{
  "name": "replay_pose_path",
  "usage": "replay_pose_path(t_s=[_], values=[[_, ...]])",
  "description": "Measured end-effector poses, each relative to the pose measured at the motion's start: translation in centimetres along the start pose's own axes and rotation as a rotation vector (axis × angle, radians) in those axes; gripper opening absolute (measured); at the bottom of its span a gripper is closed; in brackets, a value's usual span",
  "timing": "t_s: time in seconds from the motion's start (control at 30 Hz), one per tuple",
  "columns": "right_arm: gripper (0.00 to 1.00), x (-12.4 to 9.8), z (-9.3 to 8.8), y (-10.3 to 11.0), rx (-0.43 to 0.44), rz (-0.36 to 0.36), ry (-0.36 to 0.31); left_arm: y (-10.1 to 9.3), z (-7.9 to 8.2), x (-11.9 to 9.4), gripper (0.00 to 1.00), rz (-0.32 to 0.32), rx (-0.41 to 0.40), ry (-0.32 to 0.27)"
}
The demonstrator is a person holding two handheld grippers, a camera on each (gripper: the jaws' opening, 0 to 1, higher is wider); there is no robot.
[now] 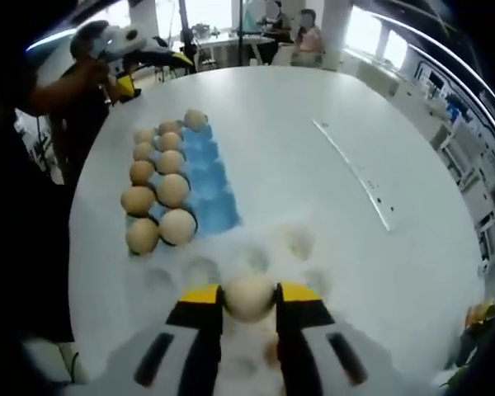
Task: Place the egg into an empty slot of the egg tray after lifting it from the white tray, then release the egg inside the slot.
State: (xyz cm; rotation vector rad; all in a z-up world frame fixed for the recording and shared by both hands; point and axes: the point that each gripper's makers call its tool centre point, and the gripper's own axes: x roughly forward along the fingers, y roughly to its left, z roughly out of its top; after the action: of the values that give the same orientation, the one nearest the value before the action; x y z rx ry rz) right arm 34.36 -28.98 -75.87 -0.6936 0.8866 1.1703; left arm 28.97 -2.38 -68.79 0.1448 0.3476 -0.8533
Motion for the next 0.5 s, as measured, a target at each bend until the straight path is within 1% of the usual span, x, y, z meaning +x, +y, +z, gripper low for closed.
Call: replay_pose_path(t_s=[0.07, 0.13, 0.5], values=[[0.24, 0.2, 0.3, 0.2, -0.010, 0.001, -0.006, 0.1, -0.1, 0.0, 0.74, 0.003, -0.002, 0.002], [0.24, 0.4, 0.5, 0.2, -0.013, 0.006, -0.006, 0.1, -0.1, -0.1, 0.73, 0.002, 0.001, 0.003], [0.24, 1.5, 3.3, 1.1, -0.046, 0.037, -0.044, 0.1, -0.2, -0.1, 0.72, -0.001, -0.001, 0.008]])
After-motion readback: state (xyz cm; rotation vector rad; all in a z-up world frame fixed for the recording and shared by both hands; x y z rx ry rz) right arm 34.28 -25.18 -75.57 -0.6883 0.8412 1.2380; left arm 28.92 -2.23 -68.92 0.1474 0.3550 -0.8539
